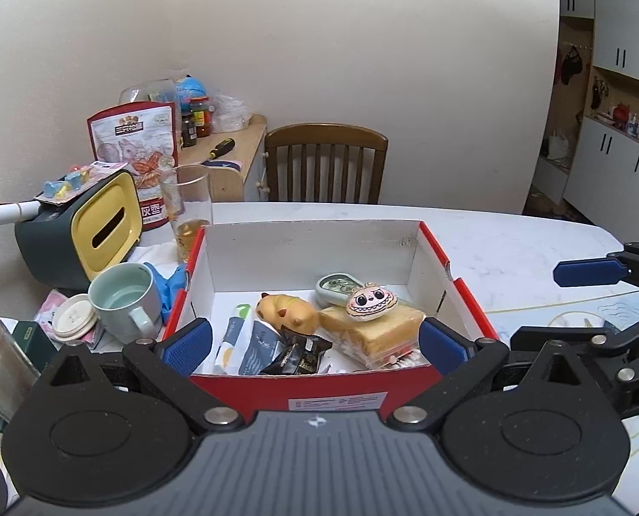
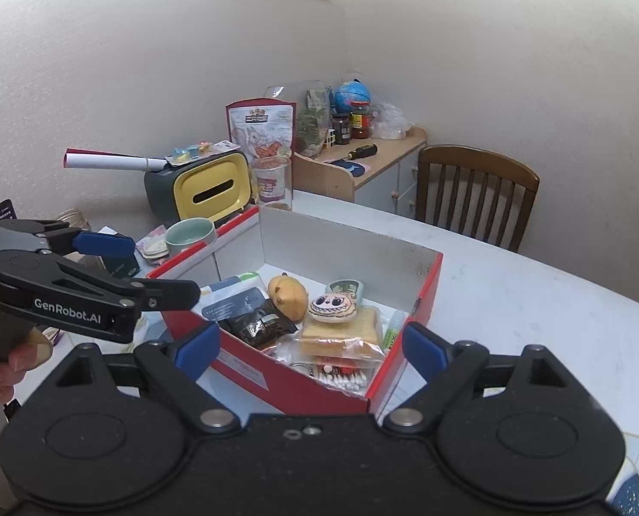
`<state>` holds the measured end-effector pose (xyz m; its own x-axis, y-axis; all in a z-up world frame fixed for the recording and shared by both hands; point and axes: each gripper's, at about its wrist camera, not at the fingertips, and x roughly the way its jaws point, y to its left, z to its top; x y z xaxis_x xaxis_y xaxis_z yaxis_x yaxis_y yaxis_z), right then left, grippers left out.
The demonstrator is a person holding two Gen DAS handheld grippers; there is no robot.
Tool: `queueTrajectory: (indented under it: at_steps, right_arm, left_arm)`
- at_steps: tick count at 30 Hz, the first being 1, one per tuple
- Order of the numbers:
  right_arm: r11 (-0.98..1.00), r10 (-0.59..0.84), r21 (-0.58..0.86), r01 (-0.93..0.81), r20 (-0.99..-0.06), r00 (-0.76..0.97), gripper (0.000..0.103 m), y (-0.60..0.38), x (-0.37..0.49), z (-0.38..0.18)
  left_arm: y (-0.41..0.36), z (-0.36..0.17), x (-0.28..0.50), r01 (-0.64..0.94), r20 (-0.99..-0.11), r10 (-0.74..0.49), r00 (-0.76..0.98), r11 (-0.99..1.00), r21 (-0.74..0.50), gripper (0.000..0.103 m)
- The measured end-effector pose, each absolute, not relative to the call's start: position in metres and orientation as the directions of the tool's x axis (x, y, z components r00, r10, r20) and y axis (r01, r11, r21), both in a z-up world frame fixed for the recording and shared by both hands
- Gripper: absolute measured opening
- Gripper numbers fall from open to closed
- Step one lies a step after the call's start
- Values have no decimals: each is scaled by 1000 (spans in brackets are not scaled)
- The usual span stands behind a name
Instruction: Organize objects
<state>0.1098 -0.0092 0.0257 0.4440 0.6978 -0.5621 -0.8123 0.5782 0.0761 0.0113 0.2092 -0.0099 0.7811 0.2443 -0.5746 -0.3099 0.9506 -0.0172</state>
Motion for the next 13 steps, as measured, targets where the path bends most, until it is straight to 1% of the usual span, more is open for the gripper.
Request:
queueTrajectory:
  at_steps: [8, 13]
  right_arm:
    - [613, 671, 75, -786, -574, 469, 91, -22, 113, 19]
    - [682, 616, 79, -727, -598, 513, 91, -47, 124, 4]
  left_arm:
    - [209, -12, 12, -309, -580, 239, 779, 951, -23, 103]
    - [209, -14, 13, -307, -585, 232, 777, 951, -30, 103]
